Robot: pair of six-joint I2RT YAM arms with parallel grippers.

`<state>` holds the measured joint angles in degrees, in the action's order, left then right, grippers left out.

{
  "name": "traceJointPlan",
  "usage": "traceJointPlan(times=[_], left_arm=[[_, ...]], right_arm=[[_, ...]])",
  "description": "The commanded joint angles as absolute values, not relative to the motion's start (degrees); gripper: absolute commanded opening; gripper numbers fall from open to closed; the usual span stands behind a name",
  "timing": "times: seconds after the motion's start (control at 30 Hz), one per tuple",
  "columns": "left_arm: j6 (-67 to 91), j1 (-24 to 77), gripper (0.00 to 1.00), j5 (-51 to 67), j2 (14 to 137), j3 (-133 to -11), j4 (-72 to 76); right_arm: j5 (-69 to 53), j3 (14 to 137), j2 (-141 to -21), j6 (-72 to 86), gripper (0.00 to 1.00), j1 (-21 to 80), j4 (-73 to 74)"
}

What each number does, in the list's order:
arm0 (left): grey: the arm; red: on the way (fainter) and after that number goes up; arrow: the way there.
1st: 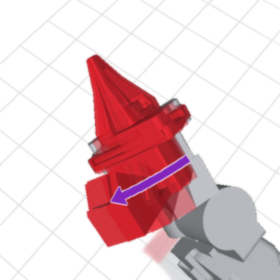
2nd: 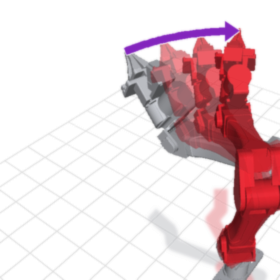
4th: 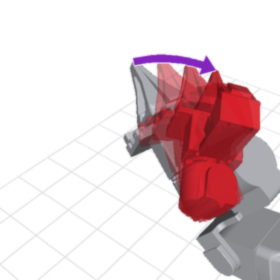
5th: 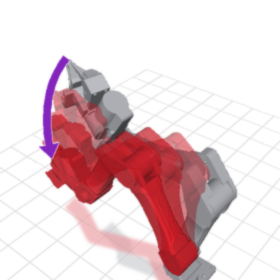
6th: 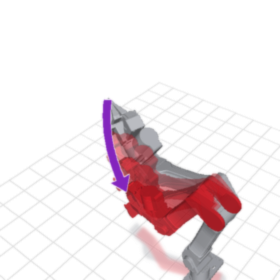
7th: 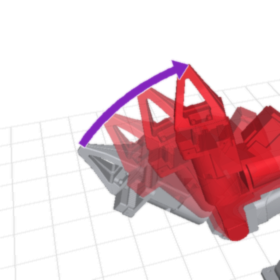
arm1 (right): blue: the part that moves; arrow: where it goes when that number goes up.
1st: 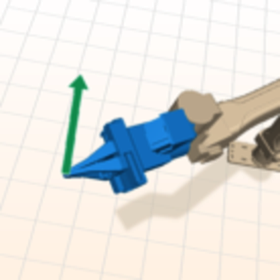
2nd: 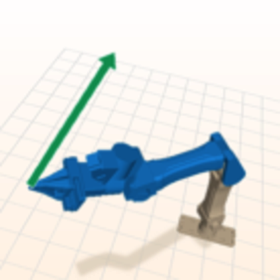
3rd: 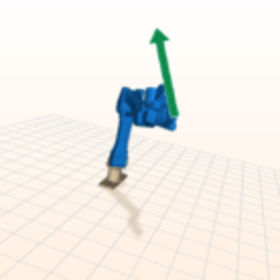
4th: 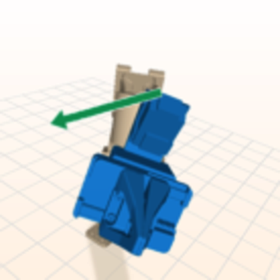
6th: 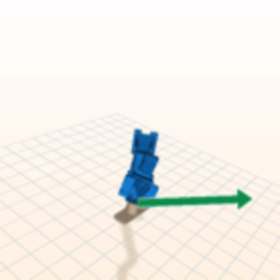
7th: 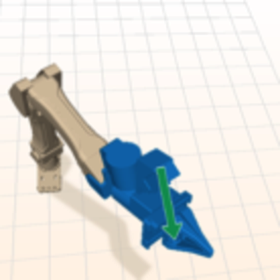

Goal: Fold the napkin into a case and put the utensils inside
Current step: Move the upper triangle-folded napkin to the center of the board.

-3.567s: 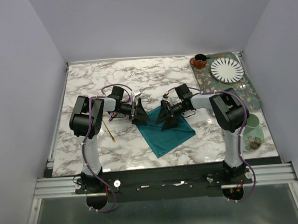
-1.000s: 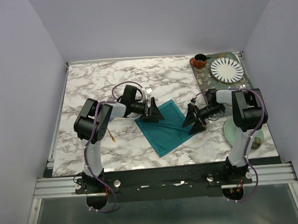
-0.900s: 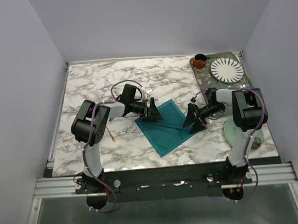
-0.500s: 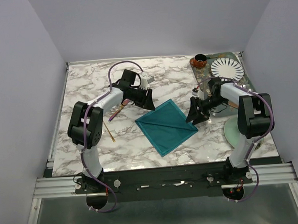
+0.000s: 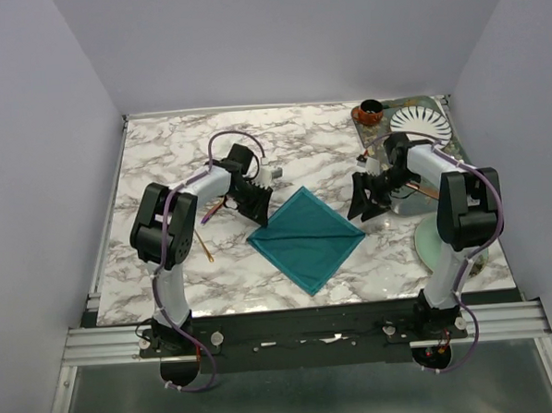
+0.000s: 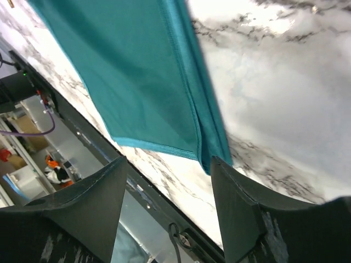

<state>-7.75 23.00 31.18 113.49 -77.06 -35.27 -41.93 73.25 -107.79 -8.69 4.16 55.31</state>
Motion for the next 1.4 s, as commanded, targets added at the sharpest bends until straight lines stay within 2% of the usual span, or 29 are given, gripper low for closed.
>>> traceJointPlan(times=[0.0, 0.13, 0.23, 0.27, 0.4, 0.43, 0.63, 0.93, 1.2, 1.37], left_arm=[[-11.68, 23.29, 0.28, 30.49, 109.26, -70.59, -44.2], [-14.32, 23.47, 0.29, 32.16, 105.04, -65.93, -48.07], [-18.0, 22.68, 0.46, 34.26, 100.91, -65.39, -48.26], [-20.11, 22.59, 0.56, 34.36, 98.55, -65.65, -46.42], [-30.46, 23.02, 0.65, 37.61, 98.34, -71.88, -43.69], [-32.5, 23.29, 0.65, 38.92, 99.48, -76.68, -44.03], [-44.8, 28.38, 0.65, 44.03, 114.68, -98.66, -51.24], [-46.33, 35.24, 0.57, 43.86, 130.15, -114.5, -51.24], [-47.28, 36.83, 0.55, 38.67, 135.09, -115.67, -52.02], [-49.57, 36.3, 0.5, 35.86, 129.92, -104.52, -52.65]], right_arm=[[-39.73, 76.99, -110.56, -10.63, 0.7, 4.13, 57.13], [-39.64, 78.66, -112.15, -11.78, 0.7, 4.13, 58.09], [-39.73, 79.1, -112.76, -12.39, 0.7, 4.13, 58.97], [-39.81, 79.01, -112.68, -12.48, 0.7, 4.13, 59.15], [-40.25, 77.79, -111.54, -12.13, 0.7, 4.13, 59.5], [-40.86, 77.52, -111.36, -11.95, 0.7, 4.04, 59.59], [-43.59, 74.8, -109.34, -9.14, 0.7, 3.43, 59.24], [-44.3, 71.46, -108.46, -5.98, 0.7, 0.53, 58.01], [-43.95, 70.66, -108.54, -6.06, 0.7, 0.53, 57.3], [-44.03, 72.15, -109.6, -6.68, 0.7, 0.44, 57.31]])
